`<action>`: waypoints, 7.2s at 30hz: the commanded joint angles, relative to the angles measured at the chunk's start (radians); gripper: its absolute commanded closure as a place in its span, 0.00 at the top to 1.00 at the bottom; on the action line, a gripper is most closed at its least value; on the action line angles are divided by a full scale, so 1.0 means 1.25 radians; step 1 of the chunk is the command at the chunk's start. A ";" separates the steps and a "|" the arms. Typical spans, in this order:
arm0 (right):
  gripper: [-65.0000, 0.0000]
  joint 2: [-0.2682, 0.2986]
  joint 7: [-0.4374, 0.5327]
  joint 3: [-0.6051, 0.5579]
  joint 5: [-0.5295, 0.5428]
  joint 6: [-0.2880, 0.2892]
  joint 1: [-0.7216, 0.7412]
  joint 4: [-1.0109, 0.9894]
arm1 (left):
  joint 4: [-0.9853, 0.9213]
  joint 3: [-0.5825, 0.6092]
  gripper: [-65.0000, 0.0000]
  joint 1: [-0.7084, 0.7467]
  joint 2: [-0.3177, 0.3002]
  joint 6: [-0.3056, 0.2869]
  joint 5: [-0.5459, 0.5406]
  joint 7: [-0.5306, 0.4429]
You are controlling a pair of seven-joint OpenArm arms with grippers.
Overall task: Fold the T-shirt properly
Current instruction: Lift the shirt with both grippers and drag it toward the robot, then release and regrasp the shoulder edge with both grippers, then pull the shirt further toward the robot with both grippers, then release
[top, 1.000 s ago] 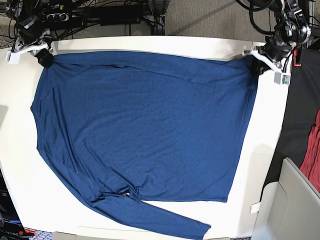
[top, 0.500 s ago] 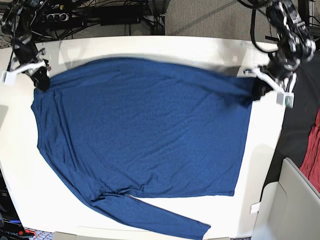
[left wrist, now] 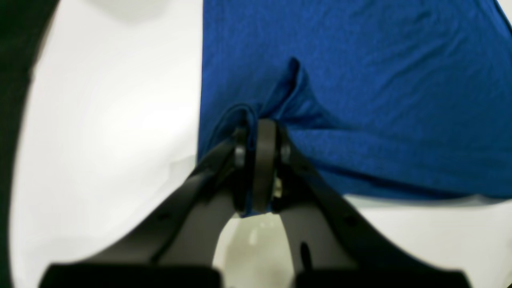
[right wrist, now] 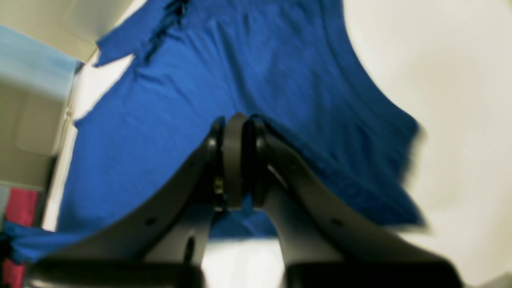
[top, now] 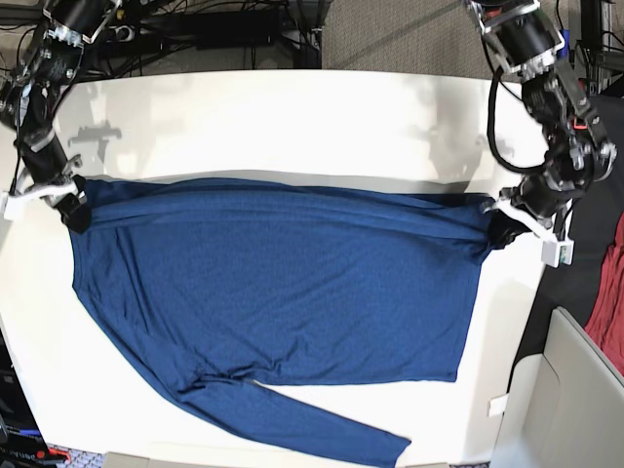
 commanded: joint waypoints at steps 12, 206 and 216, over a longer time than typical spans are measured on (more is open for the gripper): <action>0.03 0.014 0.018 0.004 0.014 0.047 0.166 -0.205 | -0.142 -0.002 0.00 -0.098 -0.011 0.001 -0.012 -0.059; 0.03 -0.006 -0.073 0.052 -0.239 -0.246 -0.063 0.093 | 0.008 -0.008 0.00 0.125 0.064 0.068 -0.017 -0.055; 0.03 -0.014 -0.073 0.126 -0.111 -0.245 -0.186 0.124 | 0.121 -0.009 0.00 0.233 0.046 0.068 -0.017 -0.055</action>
